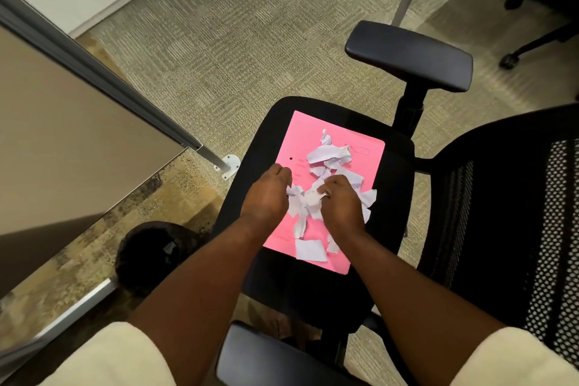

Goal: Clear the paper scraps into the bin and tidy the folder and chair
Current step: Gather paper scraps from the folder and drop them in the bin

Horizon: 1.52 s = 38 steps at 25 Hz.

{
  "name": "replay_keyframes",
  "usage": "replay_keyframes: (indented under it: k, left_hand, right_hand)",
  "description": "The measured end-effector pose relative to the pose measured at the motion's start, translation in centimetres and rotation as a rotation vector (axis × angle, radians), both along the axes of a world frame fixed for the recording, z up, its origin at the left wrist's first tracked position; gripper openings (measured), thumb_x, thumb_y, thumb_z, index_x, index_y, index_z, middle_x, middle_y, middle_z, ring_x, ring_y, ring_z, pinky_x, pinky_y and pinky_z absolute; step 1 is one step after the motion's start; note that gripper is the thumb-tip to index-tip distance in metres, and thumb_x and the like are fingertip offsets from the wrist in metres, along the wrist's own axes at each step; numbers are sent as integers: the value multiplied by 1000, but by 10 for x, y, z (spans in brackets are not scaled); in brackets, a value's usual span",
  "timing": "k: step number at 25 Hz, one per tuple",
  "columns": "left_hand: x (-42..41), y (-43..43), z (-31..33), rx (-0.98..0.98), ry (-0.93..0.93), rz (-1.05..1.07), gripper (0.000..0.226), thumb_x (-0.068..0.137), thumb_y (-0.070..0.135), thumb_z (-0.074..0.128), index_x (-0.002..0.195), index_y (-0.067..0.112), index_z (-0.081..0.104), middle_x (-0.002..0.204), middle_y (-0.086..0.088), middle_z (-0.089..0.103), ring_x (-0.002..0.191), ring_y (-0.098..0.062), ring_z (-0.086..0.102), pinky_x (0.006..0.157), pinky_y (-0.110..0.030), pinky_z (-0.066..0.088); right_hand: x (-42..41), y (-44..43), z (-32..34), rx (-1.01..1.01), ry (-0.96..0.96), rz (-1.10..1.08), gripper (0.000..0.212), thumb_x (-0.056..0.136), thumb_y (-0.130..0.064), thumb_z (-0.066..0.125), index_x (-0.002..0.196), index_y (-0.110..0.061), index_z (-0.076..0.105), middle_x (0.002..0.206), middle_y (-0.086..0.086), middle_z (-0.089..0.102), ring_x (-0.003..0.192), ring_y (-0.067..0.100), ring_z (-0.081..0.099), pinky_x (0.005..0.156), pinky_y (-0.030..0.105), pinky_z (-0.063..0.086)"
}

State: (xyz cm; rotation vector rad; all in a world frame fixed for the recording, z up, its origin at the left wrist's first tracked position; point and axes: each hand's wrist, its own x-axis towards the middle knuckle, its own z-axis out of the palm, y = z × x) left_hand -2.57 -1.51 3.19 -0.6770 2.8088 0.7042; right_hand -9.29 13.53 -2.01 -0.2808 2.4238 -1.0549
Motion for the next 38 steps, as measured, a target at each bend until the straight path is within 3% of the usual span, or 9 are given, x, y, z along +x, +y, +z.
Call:
replay_keyframes:
  k: [4,8,15,17,20,24,28,32,38]
  left_hand:
    - [-29,0,2,-17,24,-45,24,80,-9,57,95,10,61,99,-9,60,77,-31,61,59,-35,46]
    - [-70,7,-5,-60,-11,-134,24,84,-5,58,102,10,64,101,-11,62,78,-31,63,66,-38,54]
    - [-108,23,-36,-101,-105,-258,30,85,-1,65,114,7,64,125,-14,59,89,-33,66,77,-38,56]
    - [-114,26,-41,-97,-140,-288,35,86,0,66,119,7,63,138,-13,55,101,-35,67,88,-43,57]
    - [-122,28,-47,-118,-195,-332,31,88,3,63,118,8,62,134,-16,57,103,-35,66,90,-43,56]
    - [-125,32,-52,-165,-201,-340,32,89,5,65,121,8,61,118,-15,65,98,-34,66,86,-39,56]
    - [-118,23,-53,-151,-182,-288,29,90,5,65,119,8,62,112,-13,68,95,-31,67,85,-39,57]
    - [-100,11,-33,-122,-148,-267,24,90,4,62,113,8,62,105,-14,69,91,-32,67,74,-36,52]
    - [-56,-11,16,-54,-112,-156,16,85,0,54,99,7,60,98,-17,66,91,-40,64,71,-43,48]
  right_hand:
    - [-2,13,17,-100,60,-86,29,88,16,59,113,5,68,106,-14,54,99,14,65,71,-3,40]
    - [-1,31,16,-161,-79,-224,42,87,16,59,126,0,62,99,-33,62,84,-14,61,54,2,42]
    - [-1,53,-2,3,2,-199,46,85,11,67,129,-3,63,121,-15,63,87,-31,49,68,-3,41]
    - [-1,56,-8,-3,8,-193,45,85,11,68,128,1,63,116,-29,61,90,-38,42,66,-5,39]
    - [-3,54,-12,-4,7,-184,33,86,12,67,117,5,67,121,-54,45,92,-27,50,66,-4,40]
    - [-5,51,-15,92,66,-184,19,85,7,71,94,-9,77,159,-12,35,106,-8,44,68,-6,37]
    - [-3,52,-13,56,66,-193,23,84,10,69,89,-11,74,153,-10,42,102,-17,49,72,-4,40]
    - [3,47,-4,23,73,-196,25,83,15,64,91,-6,75,145,1,52,112,13,64,78,-1,41]
    - [20,29,29,-31,65,-135,26,84,13,61,90,-7,76,138,-2,59,113,13,62,87,16,50]
